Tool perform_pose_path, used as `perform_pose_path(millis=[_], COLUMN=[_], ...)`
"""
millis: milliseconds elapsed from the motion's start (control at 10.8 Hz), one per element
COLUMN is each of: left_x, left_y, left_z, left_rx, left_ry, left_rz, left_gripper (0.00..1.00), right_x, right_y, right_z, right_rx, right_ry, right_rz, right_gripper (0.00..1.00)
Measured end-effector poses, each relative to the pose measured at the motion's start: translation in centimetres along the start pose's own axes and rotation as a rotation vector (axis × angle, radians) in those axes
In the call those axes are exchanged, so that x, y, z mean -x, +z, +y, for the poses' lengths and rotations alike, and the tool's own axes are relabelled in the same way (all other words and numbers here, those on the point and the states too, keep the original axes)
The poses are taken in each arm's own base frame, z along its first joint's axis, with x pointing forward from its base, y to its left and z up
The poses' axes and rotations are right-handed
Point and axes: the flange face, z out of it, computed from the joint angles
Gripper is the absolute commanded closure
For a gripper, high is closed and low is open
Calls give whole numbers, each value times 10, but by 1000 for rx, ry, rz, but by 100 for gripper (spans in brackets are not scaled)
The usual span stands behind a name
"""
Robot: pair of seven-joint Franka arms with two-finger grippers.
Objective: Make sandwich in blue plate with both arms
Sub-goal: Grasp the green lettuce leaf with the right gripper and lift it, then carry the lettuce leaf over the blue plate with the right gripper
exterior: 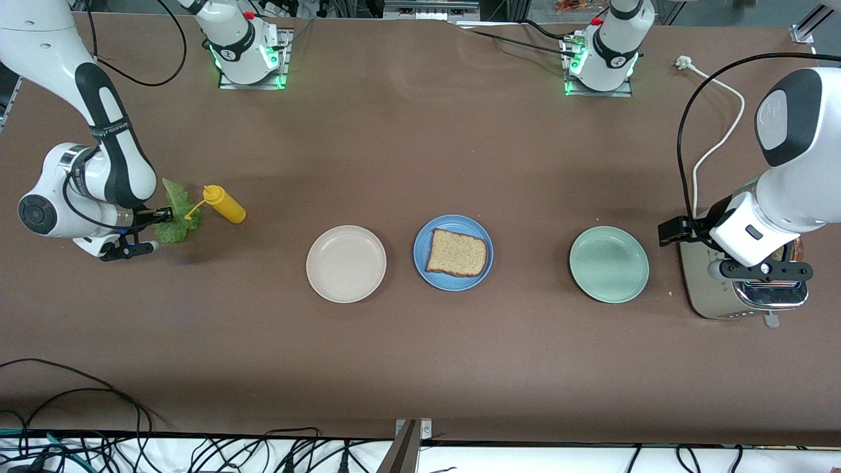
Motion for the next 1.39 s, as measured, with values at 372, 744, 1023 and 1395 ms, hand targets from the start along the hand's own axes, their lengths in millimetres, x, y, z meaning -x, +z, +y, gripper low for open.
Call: perform_pose_path(millis=[372, 744, 1023, 1395], left_x=[1, 5, 9, 12], left_y=[-1, -4, -4, -3], left_z=[-1, -18, -40, -38], left_rx=[0, 2, 6, 7], left_ry=[-2, -29, -64, -61], left_rz=[-4, -19, -47, -68], left_gripper=[0, 0, 0, 0], right_x=[-12, -10, -7, -17], right_y=[-62, -141, -212, -283], right_z=[7, 8, -12, -119], right_rx=[-15, -35, -54, -61], right_ry=[3, 6, -11, 107], right_rz=[-41, -86, -67, -71], right_gripper=[100, 100, 100, 100])
